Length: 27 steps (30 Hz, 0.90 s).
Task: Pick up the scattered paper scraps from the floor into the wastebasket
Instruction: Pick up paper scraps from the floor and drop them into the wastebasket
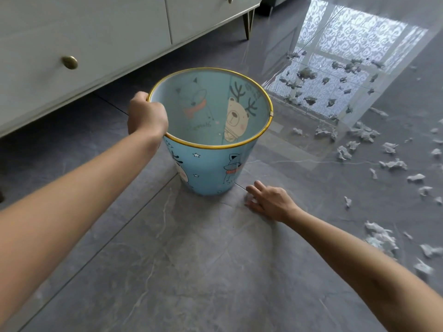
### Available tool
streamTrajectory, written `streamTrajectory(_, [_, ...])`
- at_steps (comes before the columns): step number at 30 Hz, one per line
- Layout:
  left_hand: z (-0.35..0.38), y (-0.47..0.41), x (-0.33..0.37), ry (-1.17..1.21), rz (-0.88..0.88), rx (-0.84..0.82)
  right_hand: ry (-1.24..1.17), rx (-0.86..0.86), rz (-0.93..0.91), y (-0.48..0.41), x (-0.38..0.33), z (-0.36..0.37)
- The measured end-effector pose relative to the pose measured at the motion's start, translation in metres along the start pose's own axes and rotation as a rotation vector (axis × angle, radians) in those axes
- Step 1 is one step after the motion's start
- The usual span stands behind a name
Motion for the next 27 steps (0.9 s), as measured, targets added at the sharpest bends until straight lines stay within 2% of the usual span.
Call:
streamTrajectory(4, [0.002, -0.002, 0.0, 0.006, 0.006, -0.017, -0.058, 0.049, 0.061, 0.002, 0.001, 0.002])
streamTrajectory(7, [0.003, -0.002, 0.0, 0.002, 0.019, -0.03, -0.06, -0.001, 0.119, 0.007, 0.002, 0.007])
streamTrajectory(9, [0.002, -0.002, 0.0, -0.006, 0.022, -0.03, -0.212, -0.084, 0.308, 0.013, 0.025, 0.017])
streamTrajectory(10, [0.002, -0.001, 0.001, -0.006, 0.027, -0.03, -0.339, -0.065, 0.462, 0.018, 0.044, 0.016])
streamTrajectory(11, [0.001, -0.001, 0.001, -0.007, 0.029, -0.029, -0.454, 0.02, 0.616, 0.025, 0.062, 0.009])
streamTrajectory(13, [0.0, 0.0, 0.003, -0.008, 0.033, -0.028, -0.599, 0.3, 0.857, 0.036, 0.097, -0.028])
streamTrajectory(15, [0.0, 0.001, 0.004, -0.021, 0.037, -0.032, -0.707, 0.545, 0.93, 0.033, 0.121, -0.077])
streamTrajectory(18, [0.0, 0.002, 0.001, -0.043, 0.039, -0.041, -0.87, 0.815, 0.801, 0.007, 0.133, -0.162])
streamTrajectory(21, [0.001, 0.002, -0.001, -0.06, 0.048, -0.054, -0.944, 0.929, 0.586, -0.029, 0.118, -0.231])
streamTrajectory(23, [0.002, 0.002, 0.0, -0.061, 0.051, -0.056, -0.959, 0.876, 0.489, -0.057, 0.098, -0.256])
streamTrajectory(25, [0.001, 0.002, 0.002, -0.064, 0.054, -0.049, -0.877, 0.795, 0.407, -0.084, 0.078, -0.269])
streamTrajectory(27, [0.001, 0.001, 0.004, -0.08, 0.052, -0.047, -0.755, 0.634, 0.354, -0.11, 0.055, -0.271])
Point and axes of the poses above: each hand's wrist, its own y-axis away from the middle knuckle, its own z-axis out of the palm, x = y × z, the point moved 10 cm from there along -y, towards the middle knuckle, and after that the axes turned 2 degrees about y, right-handed, at the moved point
